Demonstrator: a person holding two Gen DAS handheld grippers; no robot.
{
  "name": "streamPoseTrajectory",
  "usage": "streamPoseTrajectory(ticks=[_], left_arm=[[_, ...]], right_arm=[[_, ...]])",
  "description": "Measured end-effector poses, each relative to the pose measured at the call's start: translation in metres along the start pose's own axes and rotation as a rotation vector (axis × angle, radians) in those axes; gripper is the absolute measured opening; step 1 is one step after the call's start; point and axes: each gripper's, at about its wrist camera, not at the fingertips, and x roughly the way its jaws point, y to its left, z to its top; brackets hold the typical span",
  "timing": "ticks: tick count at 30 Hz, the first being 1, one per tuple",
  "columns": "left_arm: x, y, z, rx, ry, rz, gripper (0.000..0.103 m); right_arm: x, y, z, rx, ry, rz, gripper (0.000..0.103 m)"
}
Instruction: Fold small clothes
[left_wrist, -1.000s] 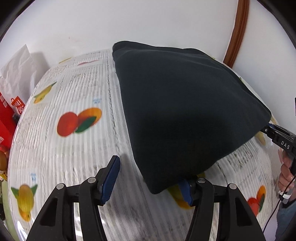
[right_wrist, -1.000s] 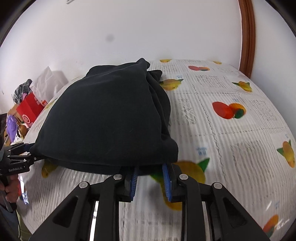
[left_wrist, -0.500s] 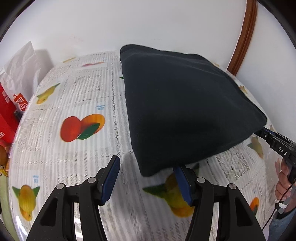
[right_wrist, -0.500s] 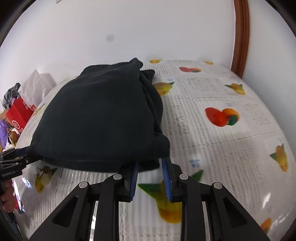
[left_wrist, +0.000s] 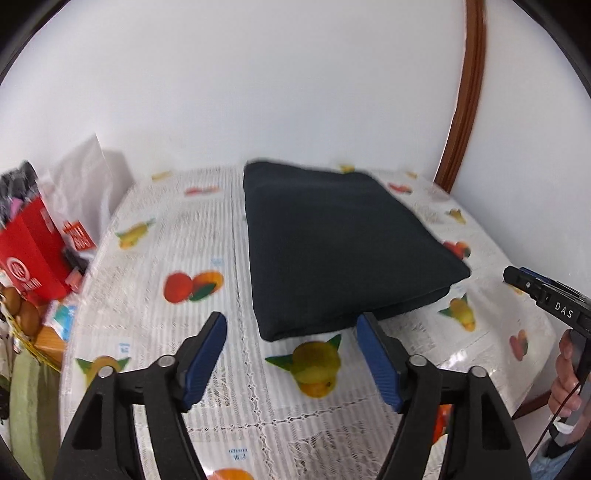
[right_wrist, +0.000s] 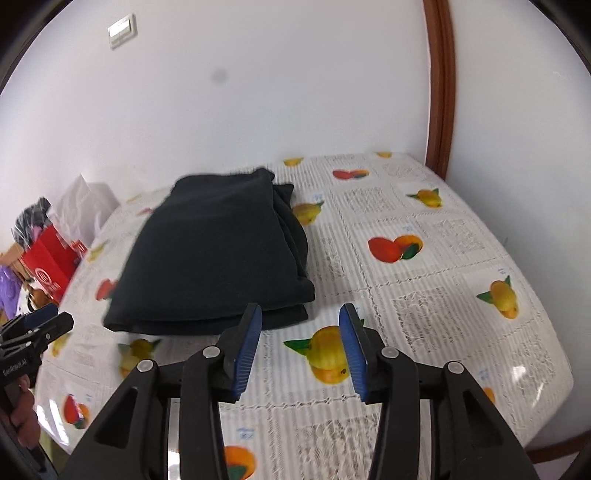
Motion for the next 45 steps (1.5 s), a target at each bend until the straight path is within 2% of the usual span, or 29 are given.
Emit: streamPoseTrajectory(ticks=[6,7,11,14,21,27,45], left_arm=[[-0.047,-0.013,0.007,-0.004,-0.084,0.038,0.087],[-0.053,-0.014,0.007,-0.005,-0.092,0.044,0.088],[-0.075,-0.020,0.002,0.000,-0.120,0.082,0.093],[-0.084,-0.024,-0.002,0.014,-0.127,0.096,0.096],[-0.099,-0.029,-0.014,0.004,-0.146,0.112,0.098],[-0.106,-0.035,-0.019,0.020,-0.160,0.144,0.099],[-0.106,-0.035,-0.024,-0.001,-0.151,0.136,0.099]], right_arm=[[-0.048,0.013,0.002,-0.006,-0.029,-0.004,0.047],[-0.055,0.016,0.001,-0.010,-0.036,-0.007,0.052],[-0.087,0.023,-0.005,-0.027,-0.113,-0.023,0.085],[-0.103,0.027,-0.010,-0.045,-0.151,-0.036,0.092],[-0.120,0.036,-0.023,-0.098,-0.170,-0.087,0.096],[-0.127,0.035,-0.026,-0.090,-0.171,-0.096,0.097],[-0.130,0.033,-0.034,-0.091,-0.156,-0.125,0.097]])
